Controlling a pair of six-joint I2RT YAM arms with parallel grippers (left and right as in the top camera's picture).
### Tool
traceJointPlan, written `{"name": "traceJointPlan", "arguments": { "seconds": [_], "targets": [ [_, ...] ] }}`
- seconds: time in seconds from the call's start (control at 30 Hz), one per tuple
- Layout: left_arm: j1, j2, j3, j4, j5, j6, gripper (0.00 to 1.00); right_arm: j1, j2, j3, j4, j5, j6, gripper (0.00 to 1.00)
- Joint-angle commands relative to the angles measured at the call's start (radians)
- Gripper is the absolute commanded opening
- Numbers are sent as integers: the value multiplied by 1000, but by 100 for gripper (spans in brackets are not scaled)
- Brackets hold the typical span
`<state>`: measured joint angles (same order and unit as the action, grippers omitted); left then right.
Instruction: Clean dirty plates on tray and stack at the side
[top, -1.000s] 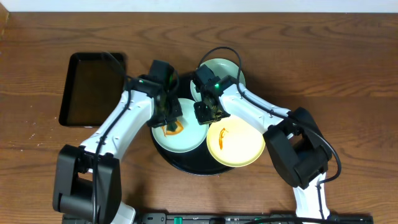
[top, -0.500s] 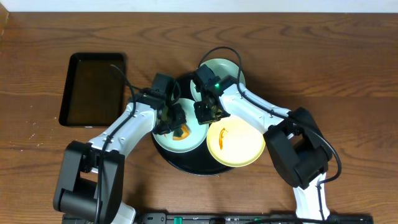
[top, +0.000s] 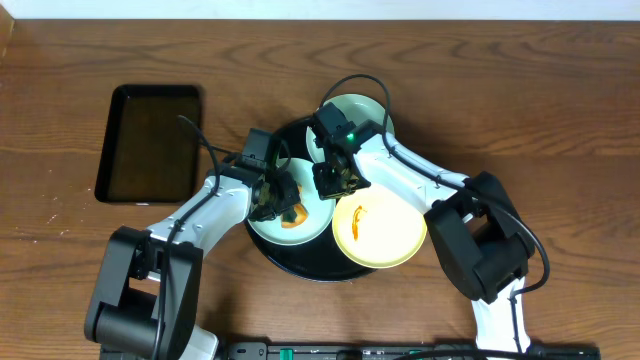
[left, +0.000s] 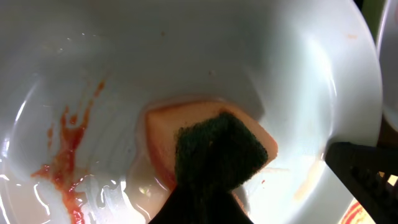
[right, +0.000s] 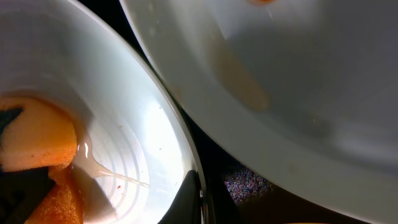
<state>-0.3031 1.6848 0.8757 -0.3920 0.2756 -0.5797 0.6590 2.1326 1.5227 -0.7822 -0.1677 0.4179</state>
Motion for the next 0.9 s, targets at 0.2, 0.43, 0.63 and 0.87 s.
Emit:
{"name": "traceJointPlan", "arguments": {
  "seconds": [0.2,0.43,0.63,0.87],
  "targets": [
    [5,9,-28,-11,-114,69,8,5,2,-2,4,-2,8,1],
    [5,8,-27,-77,-284,144,8,5,2,-2,3,-2,8,1],
    [5,8,-29,-97,-418,243,8,3,2,-2,4,-2,8,1],
    [5,8,-27,-93,-532,250,8,3,2,-2,1,-2,8,1]
  ]
}}
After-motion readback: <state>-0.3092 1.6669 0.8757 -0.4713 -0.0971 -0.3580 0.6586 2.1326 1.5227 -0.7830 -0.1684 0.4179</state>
